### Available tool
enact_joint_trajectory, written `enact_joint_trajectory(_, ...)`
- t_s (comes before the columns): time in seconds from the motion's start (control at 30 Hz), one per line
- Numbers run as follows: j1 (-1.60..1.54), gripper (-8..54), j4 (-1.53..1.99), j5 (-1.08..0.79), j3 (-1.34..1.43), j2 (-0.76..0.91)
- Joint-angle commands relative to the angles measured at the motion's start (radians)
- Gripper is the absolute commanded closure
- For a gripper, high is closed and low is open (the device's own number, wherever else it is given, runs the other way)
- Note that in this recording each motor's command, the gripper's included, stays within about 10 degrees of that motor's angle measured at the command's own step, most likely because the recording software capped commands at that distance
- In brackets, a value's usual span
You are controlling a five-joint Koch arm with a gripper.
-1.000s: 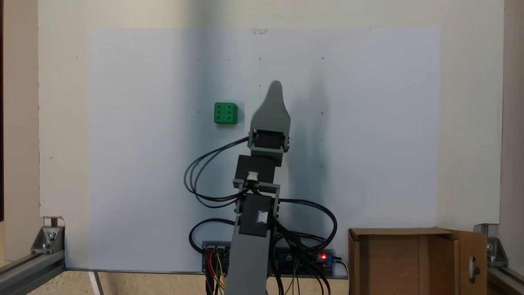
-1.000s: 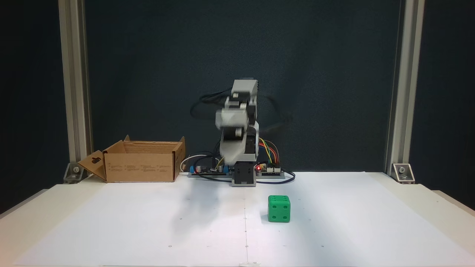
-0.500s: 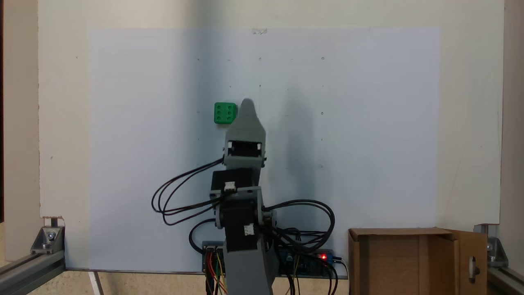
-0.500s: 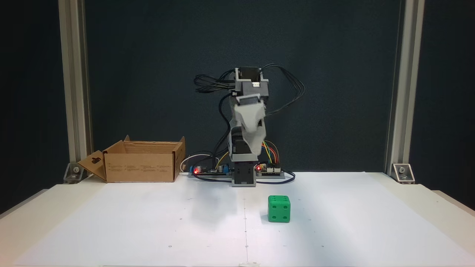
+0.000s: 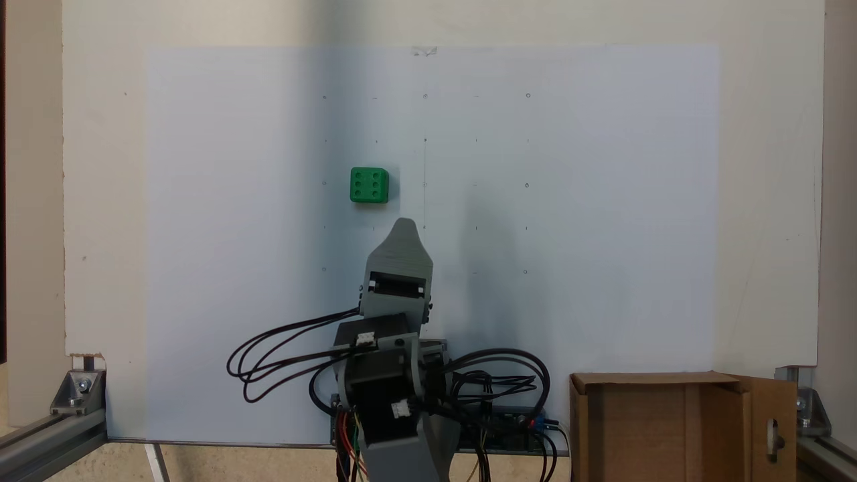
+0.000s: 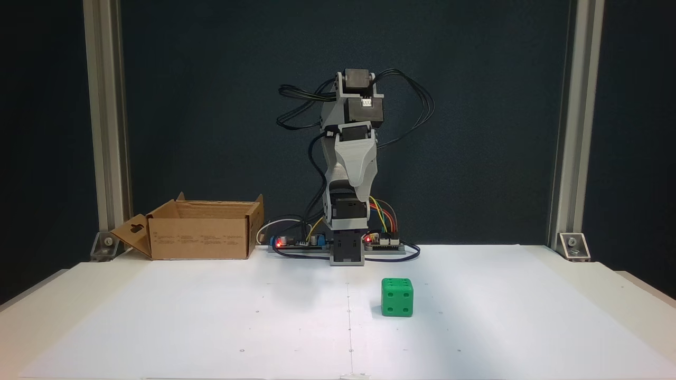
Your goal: Grasp a green dice and put it in the bin.
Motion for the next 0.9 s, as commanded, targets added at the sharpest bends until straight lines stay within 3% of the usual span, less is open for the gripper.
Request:
enact_joint_trajectory(0.0, -0.035, 3.4, 0.034, 0.078, -0.054, 0.005)
enact_joint_trajectory(0.47, -0.081, 3.2, -0.025, 0.114, -0.107, -0.331)
enact_joint_trajectory(0.87, -0.161, 3.2, -0.043, 0.181, -0.367, -0.586)
